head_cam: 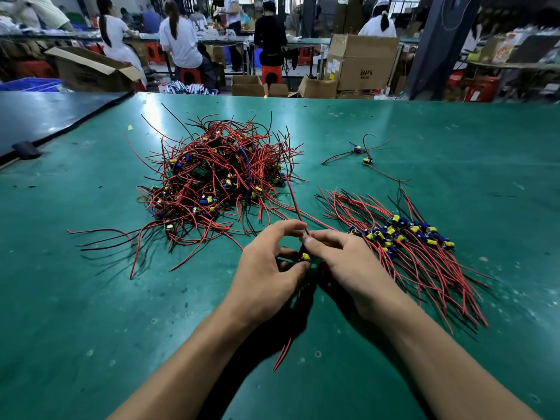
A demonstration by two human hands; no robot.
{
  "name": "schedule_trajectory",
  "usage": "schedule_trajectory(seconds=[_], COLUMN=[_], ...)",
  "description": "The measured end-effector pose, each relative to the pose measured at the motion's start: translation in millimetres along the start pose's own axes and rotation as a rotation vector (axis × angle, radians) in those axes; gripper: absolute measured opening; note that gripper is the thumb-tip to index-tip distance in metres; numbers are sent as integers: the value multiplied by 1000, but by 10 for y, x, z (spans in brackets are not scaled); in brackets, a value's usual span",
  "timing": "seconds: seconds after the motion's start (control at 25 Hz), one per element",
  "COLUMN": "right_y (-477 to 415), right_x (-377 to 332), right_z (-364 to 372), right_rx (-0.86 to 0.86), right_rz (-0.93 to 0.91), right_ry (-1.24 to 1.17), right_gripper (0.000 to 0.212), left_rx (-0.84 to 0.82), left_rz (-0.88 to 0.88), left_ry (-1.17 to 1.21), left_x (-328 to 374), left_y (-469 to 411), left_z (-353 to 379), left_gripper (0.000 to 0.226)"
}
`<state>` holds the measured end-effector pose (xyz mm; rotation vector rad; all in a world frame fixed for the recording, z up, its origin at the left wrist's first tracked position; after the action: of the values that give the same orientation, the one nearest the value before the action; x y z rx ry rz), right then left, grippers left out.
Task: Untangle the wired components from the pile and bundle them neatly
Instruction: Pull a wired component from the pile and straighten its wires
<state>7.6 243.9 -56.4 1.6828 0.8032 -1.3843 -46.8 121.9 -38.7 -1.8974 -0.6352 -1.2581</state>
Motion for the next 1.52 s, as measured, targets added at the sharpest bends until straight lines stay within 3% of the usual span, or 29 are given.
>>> schedule_trajectory(seconds=[0.12,0.36,0.64,0.84,0.96,1.4,1.52], right_y=[-29,-69,-34,-14,-7,-48,-68], right_x=[55,55,25,-75,-18,-109,-86], right_z=[-31,-82,6,-23,17,-216,-281], right_rx=[-50,-53,-158,-169,-230,118,179], right_rz=[100,105,38,-109,-51,-199,-157], right_ry=[-235,-373,-295,-108,-79,13,-108], right_gripper=[8,17,17,15,20,30,33], left_rx=[-71,-191,-44,-76,-83,-150,-214], left_rz=[-83,-184,-289,-287,-251,-378,-370], left_ry=[95,235,326,228,202,308,299], left_x=[-42,-120,-166,-120,-83,-129,-98], left_y=[5,-11,-24,10,12,0,3], left_z=[59,89,26,44,50,85,85], left_gripper=[61,58,4,13,18,12,12])
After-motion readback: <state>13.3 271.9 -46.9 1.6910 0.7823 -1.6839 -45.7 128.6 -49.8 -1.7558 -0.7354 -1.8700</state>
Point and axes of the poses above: each hand's wrist, its own y-axis away from the middle knuckle, its own z-axis out of the palm, x = y × z, the point moved 7 cm from there along -y, towards the middle knuckle, and after that the axes turned 3 degrees about z, right-handed, at the moved point
